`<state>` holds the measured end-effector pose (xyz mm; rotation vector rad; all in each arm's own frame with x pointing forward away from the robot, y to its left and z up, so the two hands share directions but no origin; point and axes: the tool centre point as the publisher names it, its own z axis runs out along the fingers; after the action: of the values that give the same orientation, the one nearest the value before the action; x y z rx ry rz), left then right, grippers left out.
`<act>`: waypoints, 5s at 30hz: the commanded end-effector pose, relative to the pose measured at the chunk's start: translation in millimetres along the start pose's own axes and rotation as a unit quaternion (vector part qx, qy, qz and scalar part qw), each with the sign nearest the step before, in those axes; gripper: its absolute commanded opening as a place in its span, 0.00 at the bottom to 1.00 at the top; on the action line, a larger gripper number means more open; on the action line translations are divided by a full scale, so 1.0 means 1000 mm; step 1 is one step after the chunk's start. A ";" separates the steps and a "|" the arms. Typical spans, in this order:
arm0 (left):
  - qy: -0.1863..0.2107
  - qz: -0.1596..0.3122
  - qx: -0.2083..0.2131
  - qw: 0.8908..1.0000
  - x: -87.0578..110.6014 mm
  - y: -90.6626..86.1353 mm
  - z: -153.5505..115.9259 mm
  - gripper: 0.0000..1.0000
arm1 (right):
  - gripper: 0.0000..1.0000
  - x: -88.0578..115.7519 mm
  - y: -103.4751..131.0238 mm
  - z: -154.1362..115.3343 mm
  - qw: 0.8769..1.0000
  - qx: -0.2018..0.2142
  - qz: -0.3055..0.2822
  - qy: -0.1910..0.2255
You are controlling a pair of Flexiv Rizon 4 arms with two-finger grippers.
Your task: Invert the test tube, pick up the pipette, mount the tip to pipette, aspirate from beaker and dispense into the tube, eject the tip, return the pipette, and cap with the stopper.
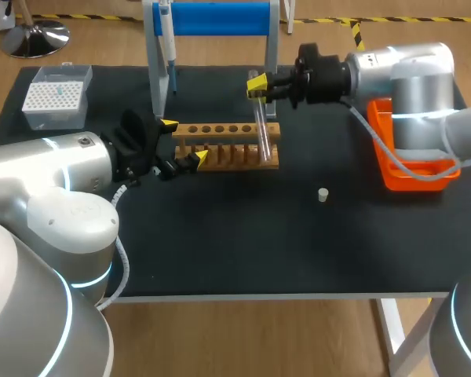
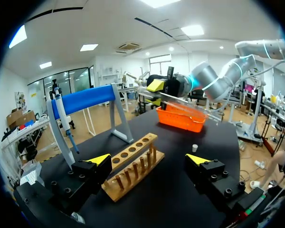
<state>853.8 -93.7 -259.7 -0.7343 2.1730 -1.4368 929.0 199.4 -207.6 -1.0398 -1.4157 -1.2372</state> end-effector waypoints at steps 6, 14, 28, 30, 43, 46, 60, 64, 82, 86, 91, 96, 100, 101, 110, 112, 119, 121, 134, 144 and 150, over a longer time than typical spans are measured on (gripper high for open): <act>0.002 0.000 0.002 1.000 -0.001 0.001 -0.001 1.00 | 0.00 0.003 -0.004 -0.001 0.999 -0.003 0.040 -0.002; 0.002 0.000 0.002 1.000 -0.001 0.001 -0.001 1.00 | 0.00 0.003 -0.008 0.000 0.998 -0.009 0.054 0.009; 0.002 0.000 0.002 1.000 -0.001 0.001 -0.001 1.00 | 0.00 0.001 -0.013 0.005 0.998 -0.015 0.063 0.004; 0.002 0.000 0.002 1.000 -0.001 0.001 -0.001 1.00 | 0.00 0.001 -0.013 0.005 0.998 -0.015 0.063 0.004; 0.002 0.000 0.002 1.000 -0.001 0.001 -0.001 1.00 | 0.00 0.001 -0.013 0.005 0.998 -0.015 0.063 0.004; -0.002 0.029 0.035 0.999 -0.002 -0.002 0.000 1.00 | 0.00 0.001 -0.013 0.005 0.998 -0.015 0.063 0.004; 0.072 0.362 0.209 0.905 0.006 -0.033 -0.011 1.00 | 0.00 0.001 -0.013 0.005 0.998 -0.015 0.063 0.004; 0.072 0.362 0.209 0.905 0.006 -0.033 -0.011 1.00 | 0.00 0.001 -0.013 0.005 0.998 -0.015 0.063 0.004; 0.001 0.546 0.244 0.802 0.008 -0.038 -0.006 1.00 | 0.00 0.001 -0.013 0.005 0.998 -0.015 0.063 0.004; 0.020 0.622 0.246 0.743 0.010 -0.039 -0.008 1.00 | 0.00 0.001 -0.013 0.005 0.998 -0.015 0.063 0.004; 0.031 0.691 0.251 0.677 0.019 -0.047 -0.006 1.00 | 0.00 0.001 -0.013 0.005 0.998 -0.015 0.063 0.004; 0.023 0.724 0.274 0.633 0.024 -0.057 -0.005 1.00 | 0.00 0.001 -0.013 0.005 0.998 -0.015 0.063 0.004; 0.017 0.739 0.284 0.611 0.029 -0.062 -0.002 1.00 | 0.00 0.001 -0.013 0.005 0.998 -0.015 0.063 0.004; 0.018 0.743 0.280 0.608 0.030 -0.062 -0.001 1.00 | 0.00 0.001 -0.013 0.005 0.998 -0.015 0.063 0.004; 0.018 0.748 0.283 0.600 0.040 -0.065 0.018 1.00 | 0.00 0.001 -0.013 0.005 0.998 -0.015 0.063 0.004; 0.018 0.745 0.282 0.604 0.042 -0.068 0.021 1.00 | 0.00 0.001 -0.013 0.005 0.998 -0.015 0.063 0.004; 0.027 0.729 0.304 0.612 0.060 -0.081 0.038 1.00 | 0.00 0.001 -0.013 0.005 0.998 -0.015 0.063 0.004; 0.034 0.730 0.303 0.612 0.065 -0.083 0.042 1.00 | 0.00 0.001 -0.013 0.005 0.998 -0.015 0.063 0.004; 0.057 0.719 0.332 0.608 0.088 -0.088 0.064 1.00 | 0.00 0.001 -0.013 0.005 0.998 -0.015 0.063 0.004; 0.072 0.717 0.342 0.603 0.095 -0.091 0.071 1.00 | 0.00 0.001 -0.013 0.005 0.998 -0.015 0.063 0.004; 0.073 0.718 0.342 0.601 0.095 -0.093 0.072 1.00 | 0.00 0.001 -0.013 0.005 0.998 -0.015 0.063 0.004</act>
<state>841.7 -234.5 -206.1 1.2255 1.1935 -1.0576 916.3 203.3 -210.2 -1.1241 -1.3062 -1.1742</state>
